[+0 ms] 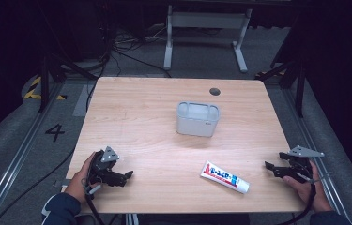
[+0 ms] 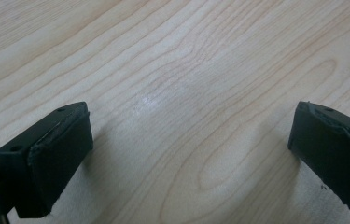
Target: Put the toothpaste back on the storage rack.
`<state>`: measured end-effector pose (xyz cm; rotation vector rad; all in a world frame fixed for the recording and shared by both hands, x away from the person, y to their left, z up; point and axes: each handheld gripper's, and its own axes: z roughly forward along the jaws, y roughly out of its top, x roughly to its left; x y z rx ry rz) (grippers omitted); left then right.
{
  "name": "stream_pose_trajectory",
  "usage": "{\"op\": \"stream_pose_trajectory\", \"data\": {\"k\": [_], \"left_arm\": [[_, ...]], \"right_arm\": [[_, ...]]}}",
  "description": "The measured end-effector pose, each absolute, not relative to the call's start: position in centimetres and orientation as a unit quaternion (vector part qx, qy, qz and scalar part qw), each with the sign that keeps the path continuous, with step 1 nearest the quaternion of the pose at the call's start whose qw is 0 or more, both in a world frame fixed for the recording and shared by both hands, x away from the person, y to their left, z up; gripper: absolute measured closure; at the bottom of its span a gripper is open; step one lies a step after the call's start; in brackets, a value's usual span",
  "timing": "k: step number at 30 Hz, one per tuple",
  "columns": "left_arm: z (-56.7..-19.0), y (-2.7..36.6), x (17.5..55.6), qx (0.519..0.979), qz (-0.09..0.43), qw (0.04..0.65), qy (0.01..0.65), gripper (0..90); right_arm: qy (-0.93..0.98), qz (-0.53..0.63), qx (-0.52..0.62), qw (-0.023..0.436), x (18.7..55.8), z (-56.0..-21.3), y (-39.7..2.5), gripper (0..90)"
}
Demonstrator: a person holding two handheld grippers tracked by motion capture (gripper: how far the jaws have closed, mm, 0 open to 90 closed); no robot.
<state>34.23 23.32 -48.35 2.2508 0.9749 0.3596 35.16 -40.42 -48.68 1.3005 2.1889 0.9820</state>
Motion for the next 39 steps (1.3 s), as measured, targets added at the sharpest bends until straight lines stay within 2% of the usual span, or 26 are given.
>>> {"op": "stream_pose_trajectory", "data": {"k": [17,26,39], "left_arm": [[-48.4,23.3,34.6,0.865,0.131,0.328,0.356,0.3],[-48.3,23.5,34.7,0.868,0.130,0.329,0.348,0.4],[-48.4,23.5,34.7,0.868,0.130,0.330,0.347,0.4]], "right_arm": [[0.796,0.336,0.464,0.196,35.4,-48.3,-40.4,20.0],[0.816,0.322,0.443,0.186,35.1,-47.8,-39.8,24.9],[0.823,0.340,0.419,0.178,34.7,-46.1,-38.6,26.0]]}}
